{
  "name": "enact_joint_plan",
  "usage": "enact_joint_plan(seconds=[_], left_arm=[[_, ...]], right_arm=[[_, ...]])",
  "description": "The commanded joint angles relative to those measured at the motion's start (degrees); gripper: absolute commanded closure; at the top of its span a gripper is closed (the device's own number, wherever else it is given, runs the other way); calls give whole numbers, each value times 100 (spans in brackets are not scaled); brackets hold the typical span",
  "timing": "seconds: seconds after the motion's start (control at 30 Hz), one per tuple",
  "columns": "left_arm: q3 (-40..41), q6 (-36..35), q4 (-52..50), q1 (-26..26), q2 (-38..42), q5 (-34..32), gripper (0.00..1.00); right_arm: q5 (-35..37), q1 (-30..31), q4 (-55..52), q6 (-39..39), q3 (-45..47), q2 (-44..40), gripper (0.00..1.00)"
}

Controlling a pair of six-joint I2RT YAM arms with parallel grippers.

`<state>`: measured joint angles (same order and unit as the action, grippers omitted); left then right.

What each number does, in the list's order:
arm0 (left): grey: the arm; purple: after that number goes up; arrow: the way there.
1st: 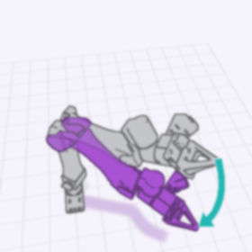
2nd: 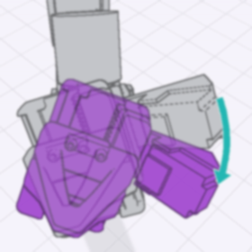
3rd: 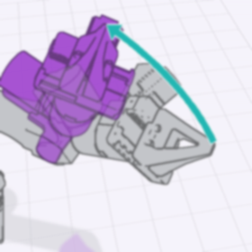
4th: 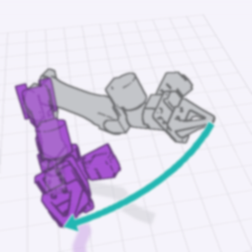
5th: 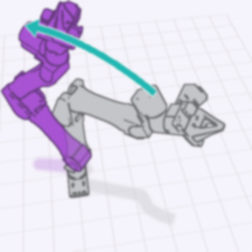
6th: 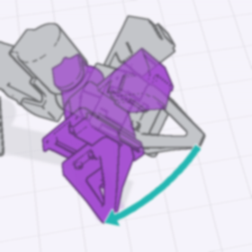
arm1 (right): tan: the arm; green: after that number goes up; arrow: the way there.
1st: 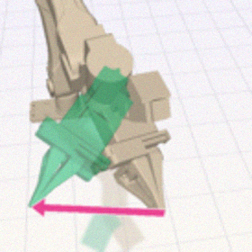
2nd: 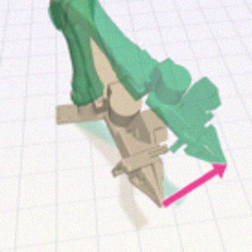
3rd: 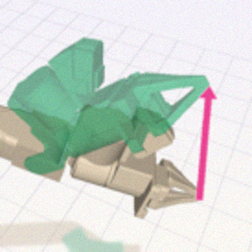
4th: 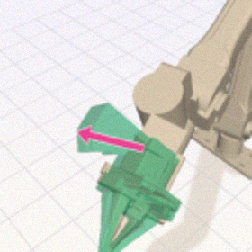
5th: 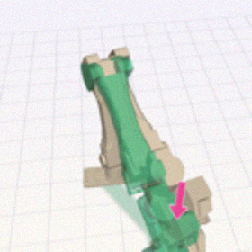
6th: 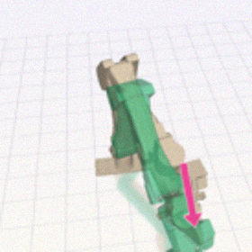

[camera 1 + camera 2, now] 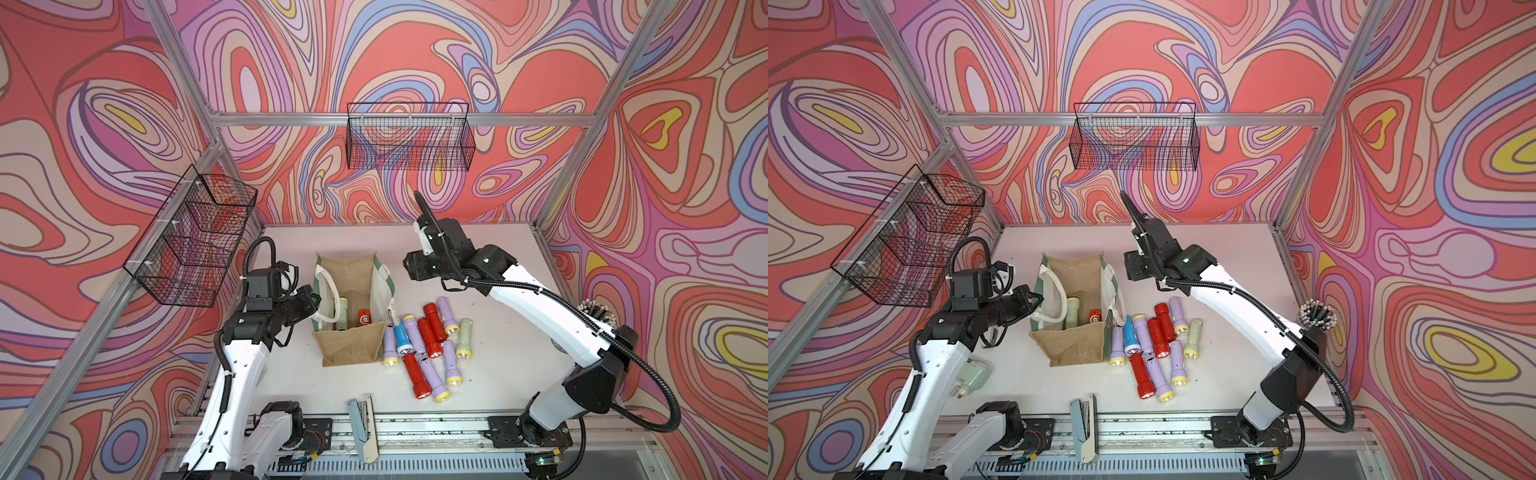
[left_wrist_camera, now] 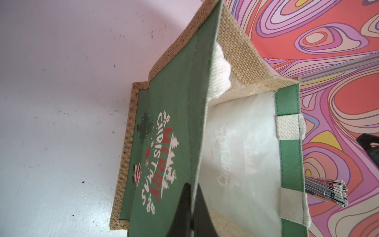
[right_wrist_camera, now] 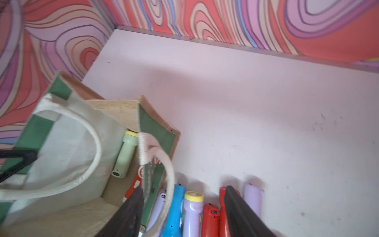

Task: Put the flashlights into the tote bags
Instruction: Pick up the flashlight from the center of the board.

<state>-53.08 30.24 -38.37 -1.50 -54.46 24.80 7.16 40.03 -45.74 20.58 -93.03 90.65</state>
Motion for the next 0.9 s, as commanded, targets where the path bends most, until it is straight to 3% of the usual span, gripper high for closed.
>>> enact_joint_plan(seconds=[0.0, 0.47, 0.7, 0.87], left_arm=[[120, 32, -11, -25, -18, -94, 100], [149, 95, 207, -31, -151, 113, 97], [-75, -113, -140, -28, -47, -63, 67], [-605, -480, -751, -19, -100, -453, 59]], right_arm=[[150, -150, -501, 539, 482, -140, 35], [178, -285, -1072, 1366, 2030, -566, 35], [267, -329, -1257, 1529, 2398, -610, 34], [331, -429, -1288, 1627, 2651, -735, 34]])
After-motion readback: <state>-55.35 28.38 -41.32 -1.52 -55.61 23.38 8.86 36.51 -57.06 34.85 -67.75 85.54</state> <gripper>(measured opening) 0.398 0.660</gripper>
